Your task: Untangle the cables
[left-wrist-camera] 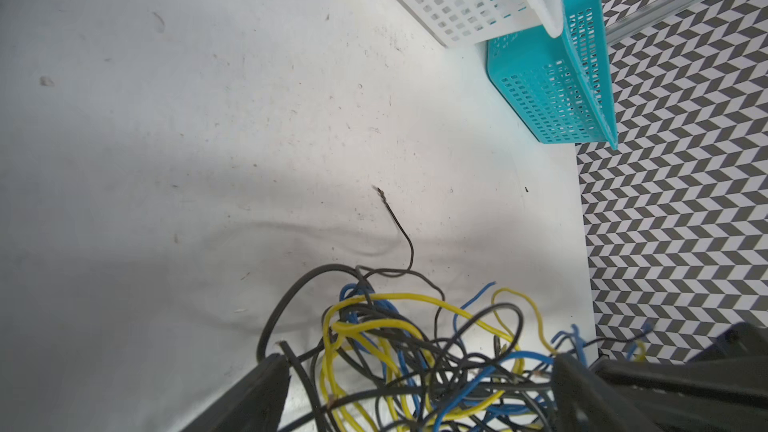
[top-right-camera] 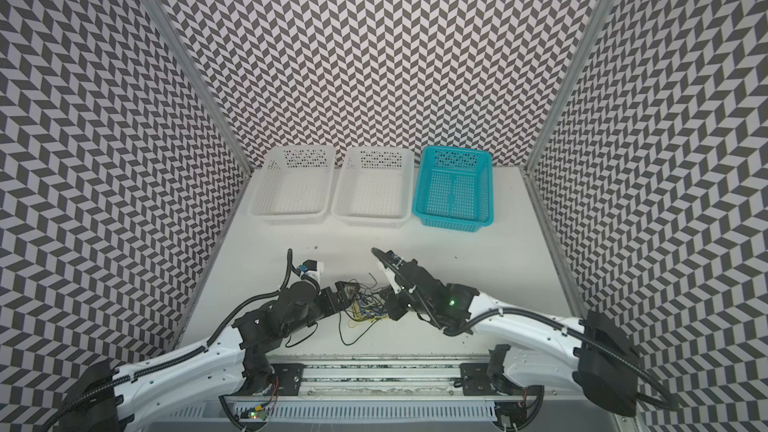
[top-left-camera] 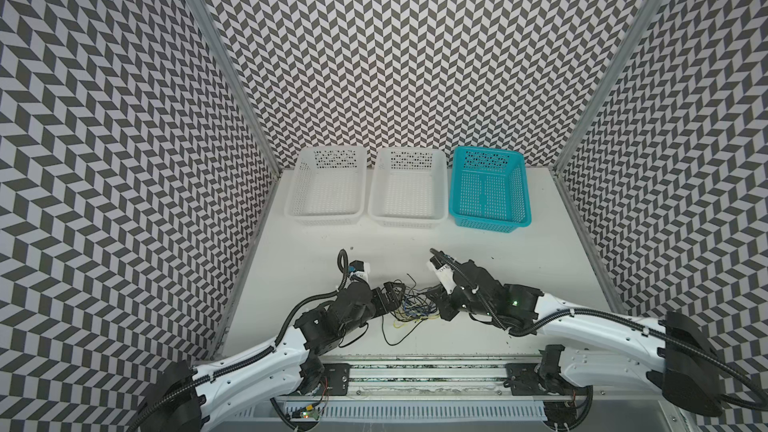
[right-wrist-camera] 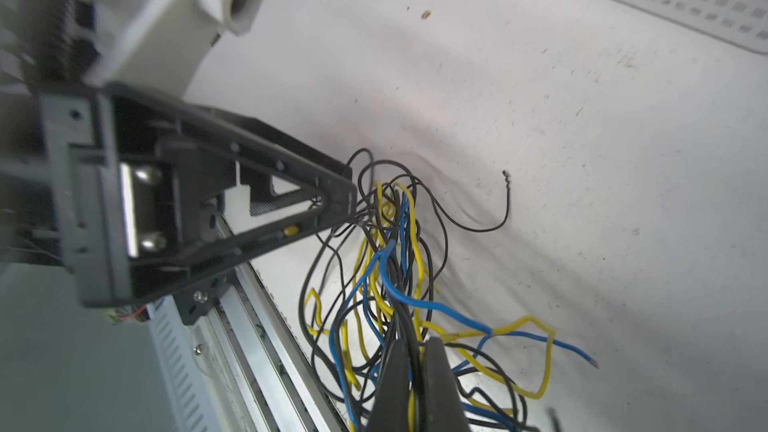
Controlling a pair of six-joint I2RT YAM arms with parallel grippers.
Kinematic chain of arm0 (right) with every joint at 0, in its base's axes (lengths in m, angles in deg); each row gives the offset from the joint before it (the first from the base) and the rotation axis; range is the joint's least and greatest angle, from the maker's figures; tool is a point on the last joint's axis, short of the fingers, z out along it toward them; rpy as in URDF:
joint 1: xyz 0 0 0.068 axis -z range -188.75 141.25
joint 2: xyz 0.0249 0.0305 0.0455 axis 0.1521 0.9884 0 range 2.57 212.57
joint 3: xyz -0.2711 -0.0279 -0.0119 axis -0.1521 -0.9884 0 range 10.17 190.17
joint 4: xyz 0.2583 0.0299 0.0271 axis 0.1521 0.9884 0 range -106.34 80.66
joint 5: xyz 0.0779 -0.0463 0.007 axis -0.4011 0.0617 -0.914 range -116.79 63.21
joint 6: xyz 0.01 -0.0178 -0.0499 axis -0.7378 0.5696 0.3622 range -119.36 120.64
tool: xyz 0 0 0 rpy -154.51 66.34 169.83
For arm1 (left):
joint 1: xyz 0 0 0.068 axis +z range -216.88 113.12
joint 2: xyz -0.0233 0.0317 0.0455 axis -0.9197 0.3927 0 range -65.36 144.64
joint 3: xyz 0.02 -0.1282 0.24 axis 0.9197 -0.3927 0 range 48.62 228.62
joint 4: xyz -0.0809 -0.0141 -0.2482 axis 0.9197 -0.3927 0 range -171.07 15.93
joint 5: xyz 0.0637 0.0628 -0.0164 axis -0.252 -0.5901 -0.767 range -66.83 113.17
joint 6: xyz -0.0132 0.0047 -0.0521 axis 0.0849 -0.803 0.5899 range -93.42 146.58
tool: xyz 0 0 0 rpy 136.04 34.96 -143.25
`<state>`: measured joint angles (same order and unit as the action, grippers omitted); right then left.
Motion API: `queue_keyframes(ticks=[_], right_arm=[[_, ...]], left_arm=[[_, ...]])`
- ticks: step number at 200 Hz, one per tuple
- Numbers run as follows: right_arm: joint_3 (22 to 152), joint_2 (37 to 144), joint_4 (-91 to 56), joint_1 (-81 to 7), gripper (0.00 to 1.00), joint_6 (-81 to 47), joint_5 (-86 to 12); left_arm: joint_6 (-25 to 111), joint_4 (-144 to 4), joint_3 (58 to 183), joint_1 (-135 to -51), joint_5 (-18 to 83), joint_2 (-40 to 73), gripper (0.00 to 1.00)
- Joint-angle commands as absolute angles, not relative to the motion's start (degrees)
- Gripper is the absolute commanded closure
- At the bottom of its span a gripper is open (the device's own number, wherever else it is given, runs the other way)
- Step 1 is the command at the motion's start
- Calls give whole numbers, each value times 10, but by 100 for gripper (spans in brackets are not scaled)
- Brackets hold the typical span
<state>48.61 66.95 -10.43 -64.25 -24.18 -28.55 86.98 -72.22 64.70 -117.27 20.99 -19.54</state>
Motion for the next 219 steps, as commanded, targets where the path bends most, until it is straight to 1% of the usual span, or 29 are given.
queue_keyframes(ticks=[1,25,49,75,102,124,143,176,212,219], right_arm=[[485,637,-160,-635,100,-274,-315],[484,622,-163,-624,100,-291,-313],[482,612,-178,-610,100,-313,-320],[508,591,-163,-606,100,-313,-324],[530,581,-138,-606,100,-311,-304],[535,582,-132,-604,100,-321,-309],[527,580,-151,-604,100,-336,-327],[527,569,-131,-604,100,-334,-329],[526,546,-83,-602,100,-321,-308],[525,541,-70,-602,100,-320,-301]], left_arm=[[879,-650,636,-1186,199,-180,0],[871,-613,637,-1201,205,-158,2],[863,-588,643,-1215,212,-135,6],[852,-578,653,-1223,219,-116,10],[845,-577,659,-1225,221,-106,27],[841,-577,662,-1225,220,-106,42],[836,-579,662,-1225,218,-106,59],[836,-577,662,-1225,211,-106,73],[824,-593,670,-1224,201,-109,100],[821,-598,672,-1224,200,-111,100]])
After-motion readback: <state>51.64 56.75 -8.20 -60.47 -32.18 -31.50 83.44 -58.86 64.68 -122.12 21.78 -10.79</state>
